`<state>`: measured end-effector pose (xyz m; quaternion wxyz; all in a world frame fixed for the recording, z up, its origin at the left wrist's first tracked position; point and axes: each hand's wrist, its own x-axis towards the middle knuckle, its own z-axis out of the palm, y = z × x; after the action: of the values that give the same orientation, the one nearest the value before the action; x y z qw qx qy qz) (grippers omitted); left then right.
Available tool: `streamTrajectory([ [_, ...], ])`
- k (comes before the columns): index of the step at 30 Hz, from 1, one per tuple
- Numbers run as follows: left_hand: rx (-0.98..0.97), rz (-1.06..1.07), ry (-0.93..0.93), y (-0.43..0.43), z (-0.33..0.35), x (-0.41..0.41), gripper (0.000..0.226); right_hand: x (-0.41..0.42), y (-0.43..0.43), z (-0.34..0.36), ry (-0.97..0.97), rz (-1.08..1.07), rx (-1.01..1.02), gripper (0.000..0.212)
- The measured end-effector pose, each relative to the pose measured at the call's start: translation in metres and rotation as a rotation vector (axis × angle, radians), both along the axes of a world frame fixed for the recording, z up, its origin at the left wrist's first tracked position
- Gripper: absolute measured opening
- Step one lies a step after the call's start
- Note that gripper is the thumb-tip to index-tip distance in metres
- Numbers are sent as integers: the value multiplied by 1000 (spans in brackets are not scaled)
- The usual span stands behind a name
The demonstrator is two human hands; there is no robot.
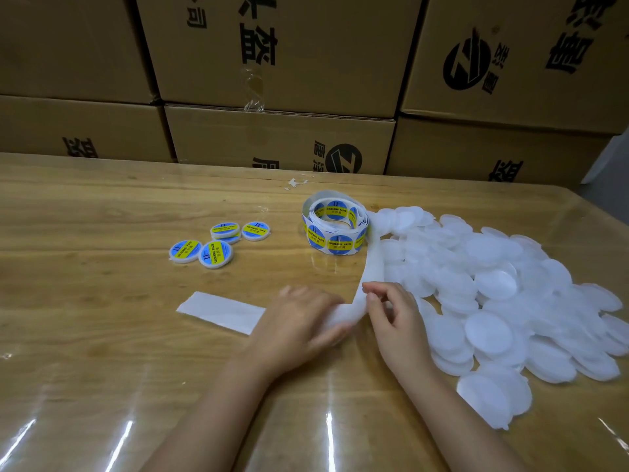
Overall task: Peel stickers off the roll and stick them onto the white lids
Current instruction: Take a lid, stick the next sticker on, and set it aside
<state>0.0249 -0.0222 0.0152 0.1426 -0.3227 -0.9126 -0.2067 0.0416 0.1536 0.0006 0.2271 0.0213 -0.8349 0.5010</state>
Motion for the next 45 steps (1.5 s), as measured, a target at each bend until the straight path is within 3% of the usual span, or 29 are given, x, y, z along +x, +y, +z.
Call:
streamTrajectory([
  [3, 60, -19, -3, 0, -7, -2, 30, 3, -2, 3, 53, 35, 25, 25],
  [6, 260, 61, -142, -3, -12, -4, 20, 4, -1, 4, 129, -155, 261, 36],
  [10, 430, 157, -320, -6, -14, -9, 34, 2, 3, 3, -244, -241, 624, 47],
  [14, 586, 158, -356, -7, -9, -9, 45, 2, 3, 1, -300, -222, 760, 45],
  [17, 662, 215, -402, -9, -9, -11, 41, 1, 3, 1, -268, -228, 714, 45],
  [22, 594, 186, -443, -6, -7, -11, 42, 3, 3, -1, -182, -301, 696, 42],
  [26, 569, 207, -420, -6, -7, -11, 40, 2, 3, -3, -267, -291, 718, 34],
  [32, 544, 292, -201, -5, -8, -8, 5, 3, 2, 1, -205, -235, 722, 31],
  [34, 529, 308, -174, -6, -9, -8, 8, 5, 0, 4, -85, -228, 675, 25],
  [39, 526, 226, -304, -8, -14, -10, 38, 5, 0, 4, 125, -164, 462, 22],
  [42, 427, 141, -199, -6, -12, -7, 24, 5, 1, 1, 89, -28, 223, 22],
  [45, 295, 138, -17, -2, -11, -5, 15, 7, -1, 1, 106, 71, 144, 25],
])
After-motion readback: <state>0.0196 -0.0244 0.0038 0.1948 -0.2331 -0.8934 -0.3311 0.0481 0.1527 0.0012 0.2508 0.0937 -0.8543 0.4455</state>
